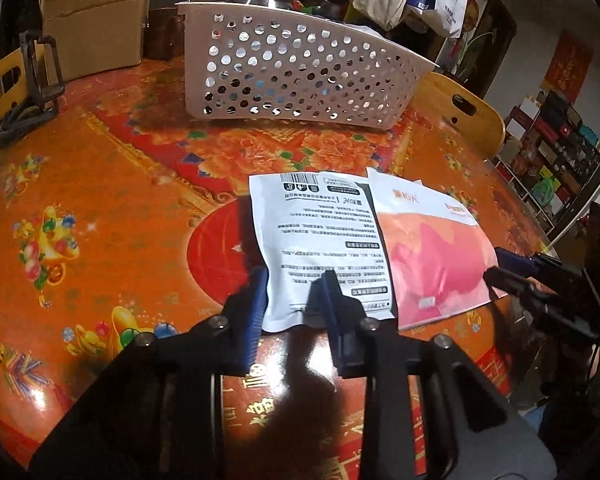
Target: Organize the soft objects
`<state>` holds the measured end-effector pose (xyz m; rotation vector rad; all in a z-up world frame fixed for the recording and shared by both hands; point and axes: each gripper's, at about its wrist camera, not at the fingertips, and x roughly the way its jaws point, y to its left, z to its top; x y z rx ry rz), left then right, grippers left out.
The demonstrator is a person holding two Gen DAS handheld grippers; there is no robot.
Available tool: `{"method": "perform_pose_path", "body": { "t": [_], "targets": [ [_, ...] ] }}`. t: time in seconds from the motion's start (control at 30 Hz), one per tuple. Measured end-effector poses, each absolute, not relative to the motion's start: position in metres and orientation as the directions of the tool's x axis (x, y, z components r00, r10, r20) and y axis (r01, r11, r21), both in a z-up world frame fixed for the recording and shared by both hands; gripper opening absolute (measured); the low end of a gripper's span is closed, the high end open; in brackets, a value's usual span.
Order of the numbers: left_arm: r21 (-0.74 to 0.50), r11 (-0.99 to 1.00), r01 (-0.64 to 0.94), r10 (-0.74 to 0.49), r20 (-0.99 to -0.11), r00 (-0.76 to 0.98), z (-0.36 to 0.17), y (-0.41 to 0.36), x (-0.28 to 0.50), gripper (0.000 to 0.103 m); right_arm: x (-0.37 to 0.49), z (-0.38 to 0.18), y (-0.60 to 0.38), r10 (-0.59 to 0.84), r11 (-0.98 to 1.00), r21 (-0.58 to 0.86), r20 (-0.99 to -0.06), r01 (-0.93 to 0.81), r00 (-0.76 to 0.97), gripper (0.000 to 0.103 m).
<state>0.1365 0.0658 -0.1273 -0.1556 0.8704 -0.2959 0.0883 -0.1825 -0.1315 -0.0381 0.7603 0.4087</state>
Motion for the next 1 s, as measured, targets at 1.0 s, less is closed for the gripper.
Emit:
{"method": "perform_pose_path", "body": {
  "t": [1.0],
  "targets": [
    [-0.200, 0.967, 0.157, -0.246, -0.580, 0.776, -0.042, 0.082, 0.103, 0.000, 0.091, -0.056, -0.191, 0.389, 0.908, 0.090, -0.547, -0.410, 0.741, 0.002]
  ]
}}
